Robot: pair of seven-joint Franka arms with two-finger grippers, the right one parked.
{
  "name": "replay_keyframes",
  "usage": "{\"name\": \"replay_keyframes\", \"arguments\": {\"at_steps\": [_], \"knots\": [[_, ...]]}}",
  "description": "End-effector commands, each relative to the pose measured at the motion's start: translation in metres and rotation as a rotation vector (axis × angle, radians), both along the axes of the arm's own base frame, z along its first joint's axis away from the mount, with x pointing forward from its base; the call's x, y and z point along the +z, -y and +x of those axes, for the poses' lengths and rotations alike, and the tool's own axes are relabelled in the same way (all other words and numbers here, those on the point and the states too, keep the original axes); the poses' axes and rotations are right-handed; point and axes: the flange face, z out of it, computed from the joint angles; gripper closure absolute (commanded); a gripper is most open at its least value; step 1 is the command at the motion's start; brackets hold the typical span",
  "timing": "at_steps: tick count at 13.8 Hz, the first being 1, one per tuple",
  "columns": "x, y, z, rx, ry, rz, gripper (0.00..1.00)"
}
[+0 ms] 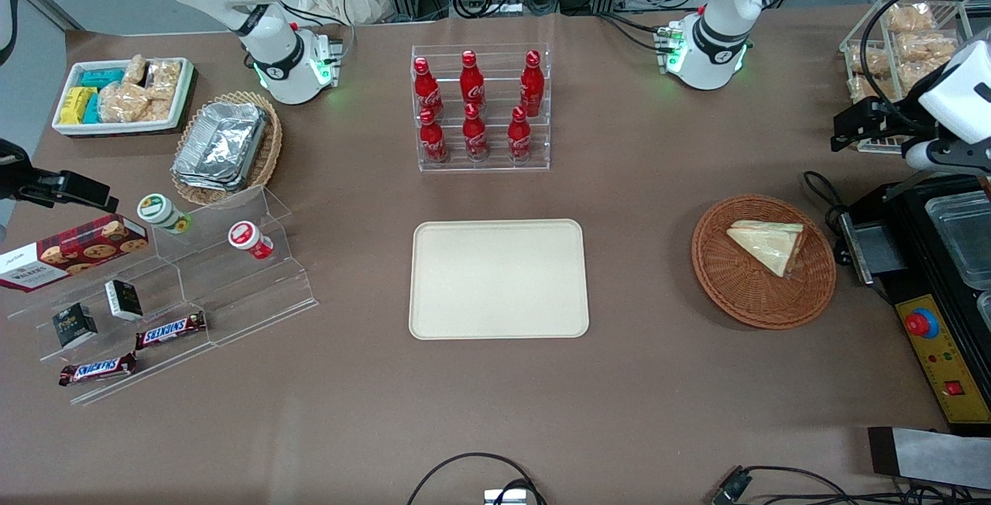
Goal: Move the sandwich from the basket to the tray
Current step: 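Move the open left gripper down over the wrapped sandwich in the basket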
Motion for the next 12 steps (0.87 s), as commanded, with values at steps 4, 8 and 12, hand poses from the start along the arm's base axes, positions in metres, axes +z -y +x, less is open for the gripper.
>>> {"name": "replay_keyframes", "arguments": {"at_steps": [4,8,12], "knots": [[-0.004,-0.003,0.0,0.019,-0.001,0.009,0.0],[-0.024,-0.007,0.011,0.113,-0.025,0.067,0.0],[-0.061,-0.022,0.023,0.268,-0.025,0.064,0.0]]}}
